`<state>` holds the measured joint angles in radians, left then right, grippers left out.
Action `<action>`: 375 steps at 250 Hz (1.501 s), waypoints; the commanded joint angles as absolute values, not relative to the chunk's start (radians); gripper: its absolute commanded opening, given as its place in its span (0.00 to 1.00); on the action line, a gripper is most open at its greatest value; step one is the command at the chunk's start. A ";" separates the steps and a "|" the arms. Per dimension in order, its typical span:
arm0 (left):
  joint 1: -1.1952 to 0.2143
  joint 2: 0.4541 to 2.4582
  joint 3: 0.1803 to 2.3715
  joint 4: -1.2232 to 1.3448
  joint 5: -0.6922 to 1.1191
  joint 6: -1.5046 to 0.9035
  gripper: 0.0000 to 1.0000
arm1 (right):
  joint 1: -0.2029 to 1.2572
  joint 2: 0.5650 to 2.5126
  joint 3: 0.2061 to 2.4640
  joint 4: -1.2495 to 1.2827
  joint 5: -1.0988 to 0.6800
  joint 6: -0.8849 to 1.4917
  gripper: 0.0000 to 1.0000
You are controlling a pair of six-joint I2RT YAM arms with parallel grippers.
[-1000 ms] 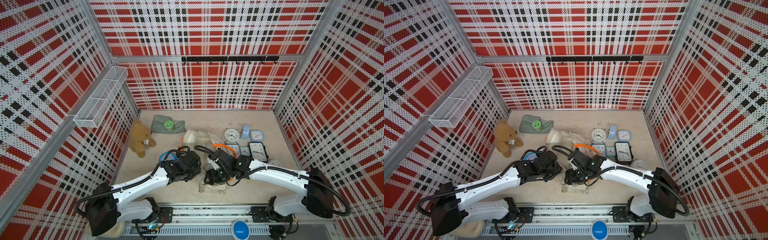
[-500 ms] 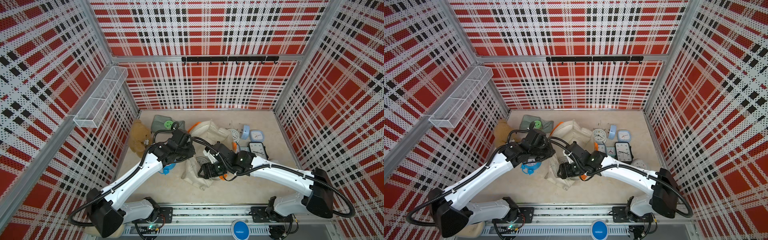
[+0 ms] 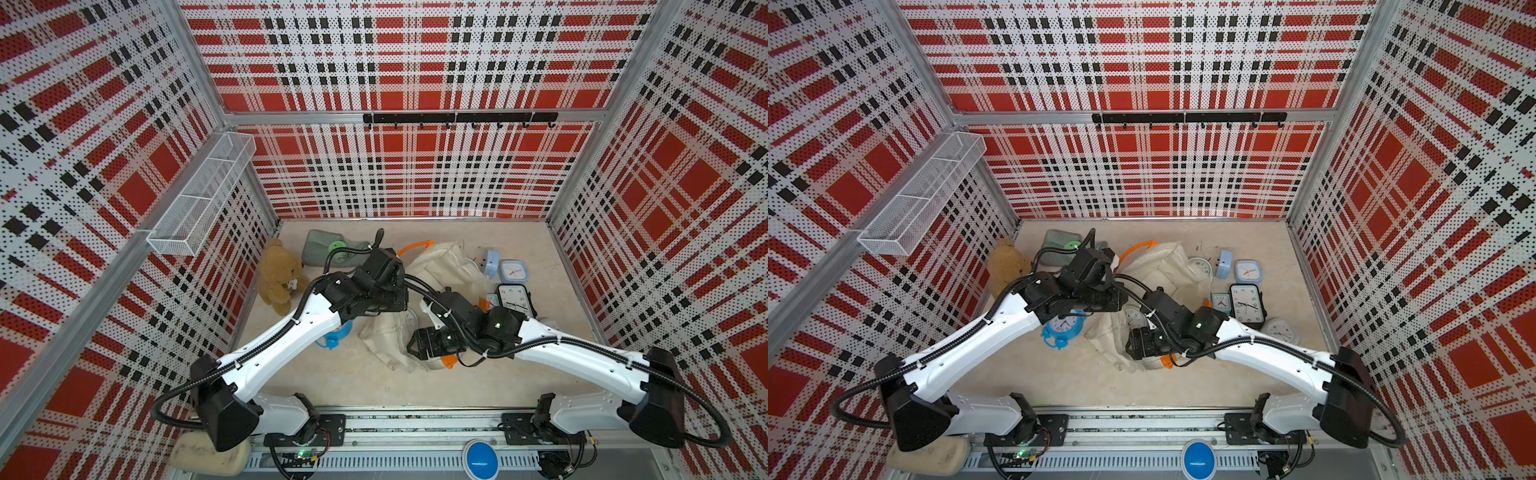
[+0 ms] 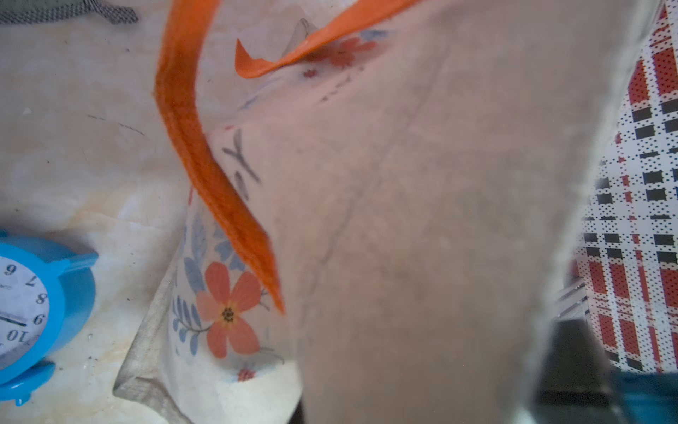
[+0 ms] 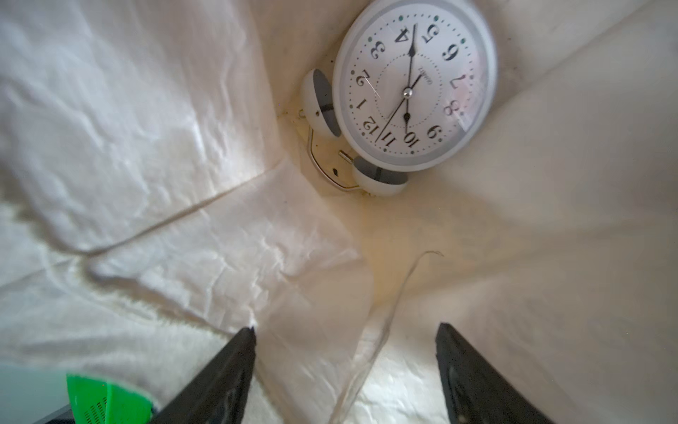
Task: Take the alarm clock out of the canvas bag
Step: Adjust the canvas bag at the center of the board.
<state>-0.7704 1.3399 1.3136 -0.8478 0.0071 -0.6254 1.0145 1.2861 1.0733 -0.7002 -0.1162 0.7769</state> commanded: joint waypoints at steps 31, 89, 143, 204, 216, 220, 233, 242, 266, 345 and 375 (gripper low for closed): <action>-0.789 1.221 1.166 -0.762 -0.114 -0.643 0.00 | 0.937 1.263 1.089 -0.671 0.061 0.830 0.77; -0.793 1.159 1.031 -0.660 -0.129 -0.720 0.00 | 0.922 1.464 1.128 -0.541 -0.061 0.891 0.81; -0.791 1.117 0.974 -0.663 -0.131 -0.723 0.00 | 0.937 1.598 1.101 -0.412 -0.094 0.988 0.95; -0.716 1.079 0.936 -0.673 -0.071 -0.713 0.00 | 1.010 1.656 1.131 -0.334 -0.077 0.904 1.00; -0.699 1.078 0.938 -0.672 -0.057 -0.708 0.00 | 1.019 1.685 1.159 -0.368 -0.057 0.897 1.00; -0.694 1.078 0.938 -0.672 -0.053 -0.705 0.00 | 1.021 1.693 1.167 -0.378 -0.051 0.897 1.00; -0.686 1.081 0.942 -0.672 -0.043 -0.700 0.00 | 1.026 1.730 1.185 -0.402 -0.034 0.901 1.00; -0.683 1.085 0.946 -0.673 -0.042 -0.699 0.00 | 1.026 1.758 1.198 -0.419 -0.025 0.909 1.00; -0.684 1.097 0.956 -0.682 -0.038 -0.696 0.00 | 1.028 1.822 1.239 -0.479 0.007 0.926 1.00; -0.680 1.050 0.951 -0.754 -0.051 -0.693 0.00 | 0.986 1.822 1.173 -0.505 0.118 1.061 1.00; -0.676 1.035 0.940 -0.774 -0.042 -0.681 0.00 | 0.968 1.760 1.104 -0.468 0.158 1.119 1.00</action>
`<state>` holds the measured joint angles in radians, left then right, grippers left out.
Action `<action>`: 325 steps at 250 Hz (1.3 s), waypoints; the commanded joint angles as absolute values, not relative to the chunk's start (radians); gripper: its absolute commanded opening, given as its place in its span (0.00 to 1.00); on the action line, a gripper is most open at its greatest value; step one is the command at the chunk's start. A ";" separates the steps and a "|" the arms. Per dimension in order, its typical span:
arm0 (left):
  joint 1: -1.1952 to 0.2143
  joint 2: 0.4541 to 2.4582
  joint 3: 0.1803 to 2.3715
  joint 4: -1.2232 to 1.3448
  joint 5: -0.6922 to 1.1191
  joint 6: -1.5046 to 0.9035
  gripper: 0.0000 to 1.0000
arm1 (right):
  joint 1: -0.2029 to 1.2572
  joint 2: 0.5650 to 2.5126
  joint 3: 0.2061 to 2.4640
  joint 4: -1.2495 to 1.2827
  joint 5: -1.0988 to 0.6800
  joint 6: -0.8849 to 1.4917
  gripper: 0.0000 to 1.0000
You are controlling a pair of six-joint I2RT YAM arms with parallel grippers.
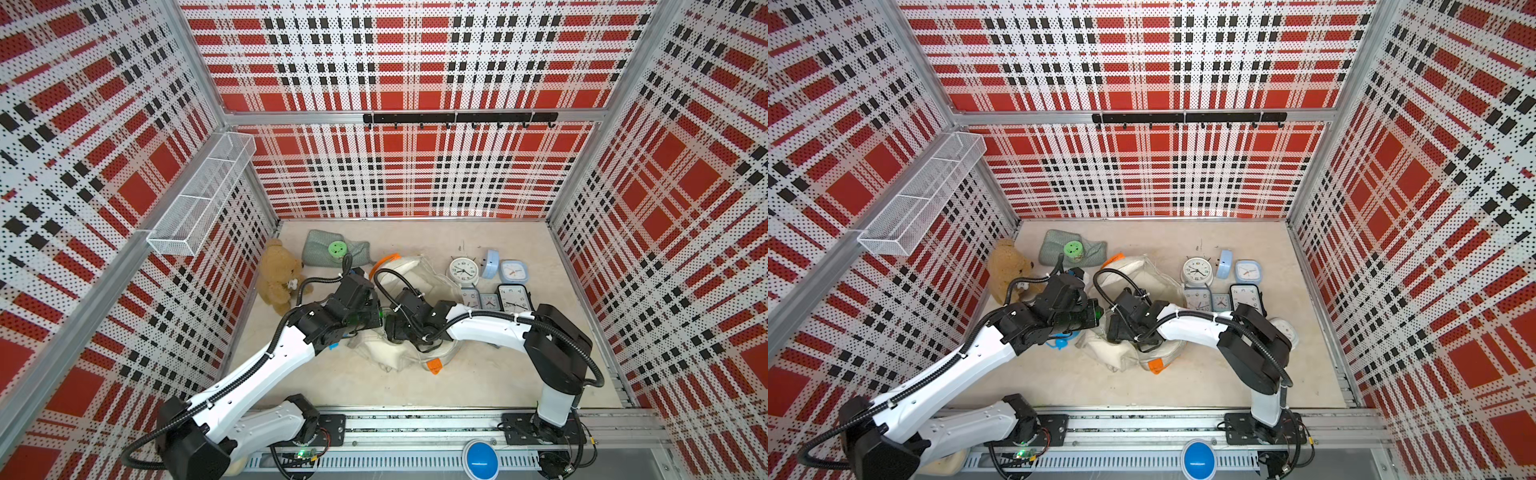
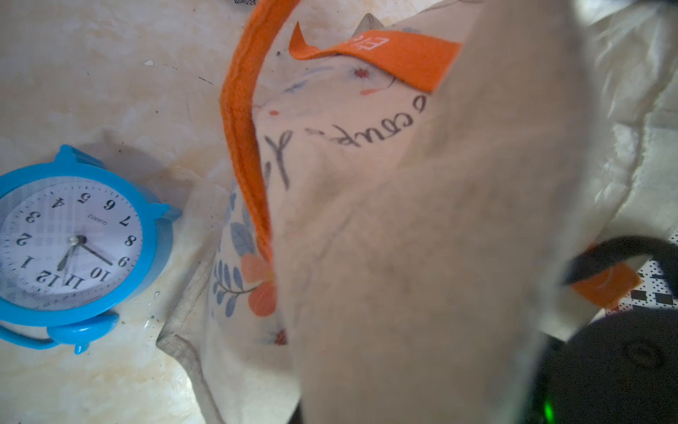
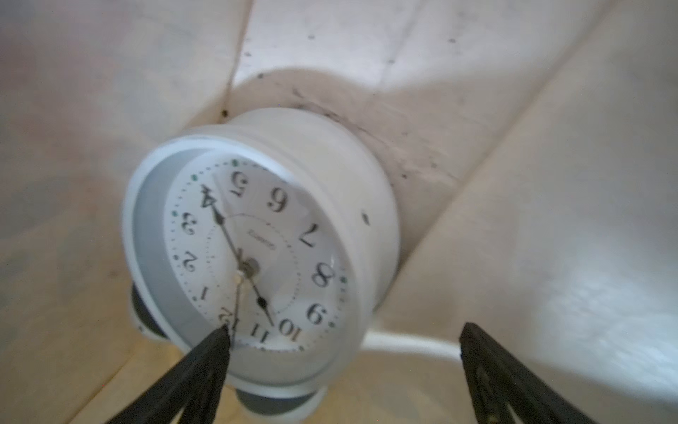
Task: Take the alarm clock out of the canvas bag
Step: Adjust the canvas bag at the center of the board.
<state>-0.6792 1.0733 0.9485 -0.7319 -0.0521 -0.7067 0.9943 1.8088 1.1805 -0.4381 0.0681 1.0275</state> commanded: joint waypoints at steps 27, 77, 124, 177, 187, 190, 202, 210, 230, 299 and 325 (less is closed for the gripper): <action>-0.679 1.031 0.934 -0.790 -0.028 -0.662 0.00 | 0.956 1.693 1.053 -0.432 0.217 1.162 1.00; -0.704 1.039 0.941 -0.824 -0.024 -0.618 0.00 | 0.924 1.605 0.995 -0.368 0.322 1.206 1.00; -0.768 1.084 0.972 -0.868 -0.030 -0.593 0.00 | 0.919 1.605 1.027 -0.314 0.249 1.145 0.98; -0.747 1.093 1.071 -0.924 -0.041 -0.703 0.71 | 0.939 1.514 1.000 -0.250 0.107 1.050 0.91; -0.731 1.090 1.107 -0.947 -0.040 -0.732 0.82 | 0.938 1.488 0.989 -0.251 0.097 1.039 0.89; -0.726 1.089 1.119 -0.954 -0.040 -0.740 0.85 | 0.938 1.481 0.987 -0.253 0.095 1.036 0.88; -0.709 1.091 1.173 -1.003 -0.044 -0.772 0.93 | 0.938 1.459 0.977 -0.249 0.066 1.016 0.86; -0.697 1.099 1.213 -1.056 -0.047 -0.799 0.95 | 0.937 1.453 0.982 -0.254 0.048 0.999 0.84; -0.686 1.120 1.303 -1.225 -0.054 -0.884 0.96 | 0.939 1.450 1.009 -0.285 0.007 0.951 0.79; -0.807 1.066 1.299 -1.459 -0.044 -1.374 1.00 | 0.966 1.490 1.054 -0.334 -0.181 0.852 0.57; -0.843 1.041 1.217 -1.310 -0.074 -1.503 0.99 | 0.978 1.525 1.056 -0.352 -0.256 0.820 0.53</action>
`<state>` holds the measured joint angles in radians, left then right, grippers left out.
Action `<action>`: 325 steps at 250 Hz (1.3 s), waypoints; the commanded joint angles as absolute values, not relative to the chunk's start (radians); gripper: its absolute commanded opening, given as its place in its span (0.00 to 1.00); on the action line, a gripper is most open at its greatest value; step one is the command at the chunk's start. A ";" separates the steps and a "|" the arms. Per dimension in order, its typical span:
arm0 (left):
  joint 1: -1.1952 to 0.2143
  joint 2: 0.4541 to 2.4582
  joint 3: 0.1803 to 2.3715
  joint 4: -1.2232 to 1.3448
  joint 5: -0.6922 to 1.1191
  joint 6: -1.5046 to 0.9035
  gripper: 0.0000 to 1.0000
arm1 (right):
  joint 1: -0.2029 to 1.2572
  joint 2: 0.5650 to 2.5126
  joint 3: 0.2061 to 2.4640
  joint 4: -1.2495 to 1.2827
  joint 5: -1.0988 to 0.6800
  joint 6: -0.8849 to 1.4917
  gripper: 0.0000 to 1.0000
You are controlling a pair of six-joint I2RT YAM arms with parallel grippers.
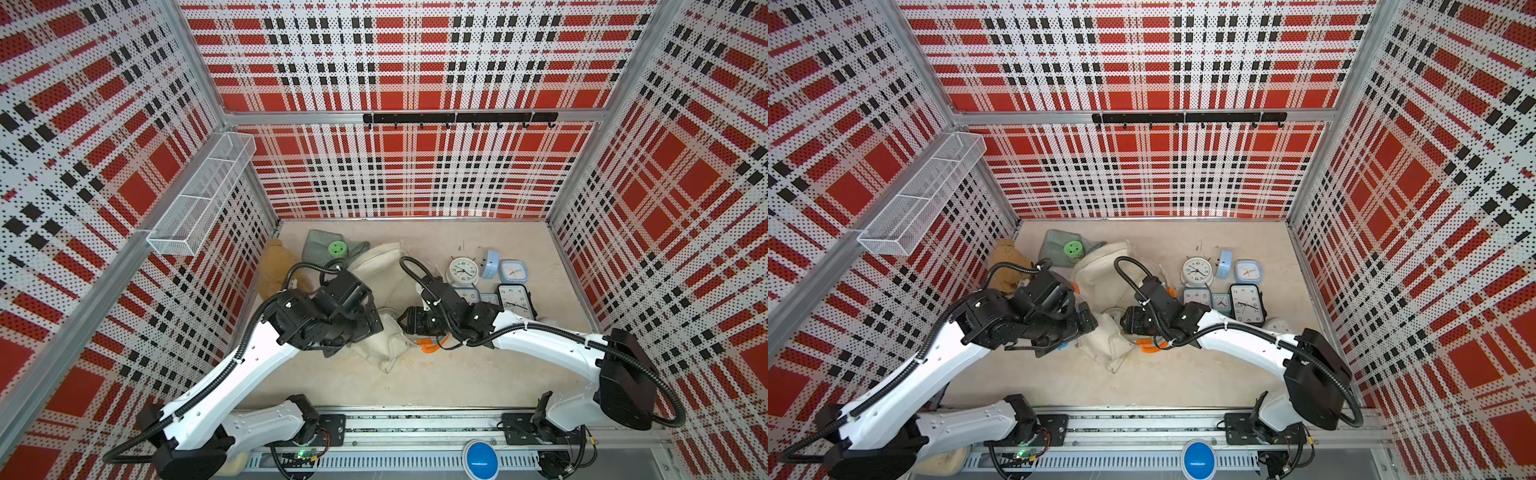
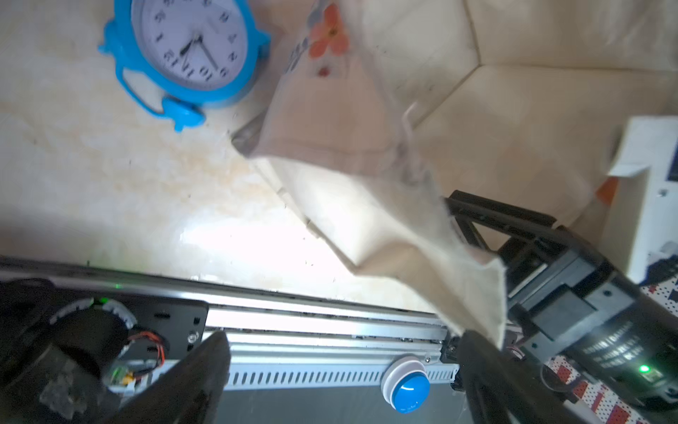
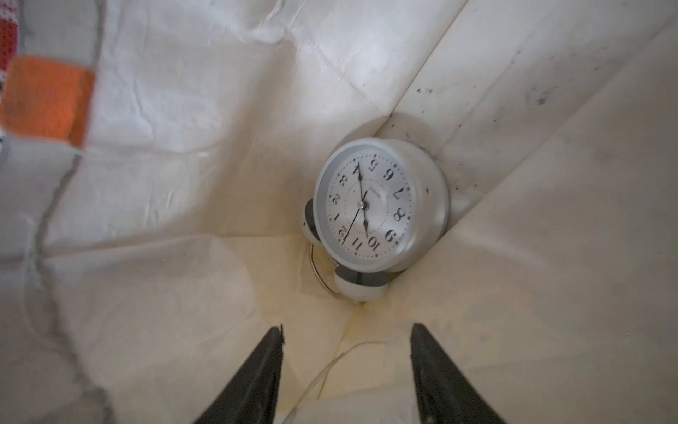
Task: Take the alarm clock out of the canvas bag
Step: Adjust the canvas bag at the center of the board.
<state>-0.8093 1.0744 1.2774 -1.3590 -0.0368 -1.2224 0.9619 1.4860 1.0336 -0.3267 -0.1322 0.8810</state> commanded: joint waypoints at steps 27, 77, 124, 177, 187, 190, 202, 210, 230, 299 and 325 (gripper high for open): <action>-0.867 1.059 1.153 -1.146 -0.119 -1.552 0.99 | 0.995 1.549 1.040 -0.363 -0.294 0.809 0.51; -0.890 1.127 1.133 -0.868 -0.263 -1.525 0.99 | 0.996 1.545 0.992 -0.313 -0.306 0.808 0.52; -0.878 1.205 1.144 -0.830 -0.272 -1.545 0.99 | 0.995 1.576 0.997 -0.293 -0.322 0.819 0.53; -0.870 1.189 1.139 -0.878 -0.287 -1.558 0.96 | 0.986 1.557 0.990 -0.322 -0.277 0.826 0.55; -0.875 1.189 1.135 -0.928 -0.278 -1.575 0.82 | 0.976 1.551 0.980 -0.327 -0.263 0.839 0.56; -0.879 1.187 1.132 -0.942 -0.277 -1.582 0.77 | 0.972 1.549 0.975 -0.328 -0.261 0.846 0.56; -0.893 1.175 1.115 -0.990 -0.270 -1.609 0.62 | 0.954 1.543 0.952 -0.318 -0.260 0.879 0.57; -0.902 1.161 1.094 -1.001 -0.264 -1.624 0.50 | 0.940 1.542 0.932 -0.298 -0.268 0.901 0.57; -0.928 1.113 1.046 -1.043 -0.249 -1.668 0.24 | 0.911 1.551 0.893 -0.257 -0.284 0.953 0.58; -1.046 0.945 0.884 -1.193 -0.155 -1.829 0.00 | 0.865 1.651 0.866 -0.218 -0.286 1.055 0.58; -1.088 0.923 0.808 -1.191 -0.100 -1.892 0.00 | 0.840 1.674 0.831 -0.177 -0.282 1.101 0.57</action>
<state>-1.0462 0.9405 0.8848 -1.0885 -0.1982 -1.7451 0.8658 1.6428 0.8734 -0.2291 -0.2932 1.0222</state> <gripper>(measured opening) 0.058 0.575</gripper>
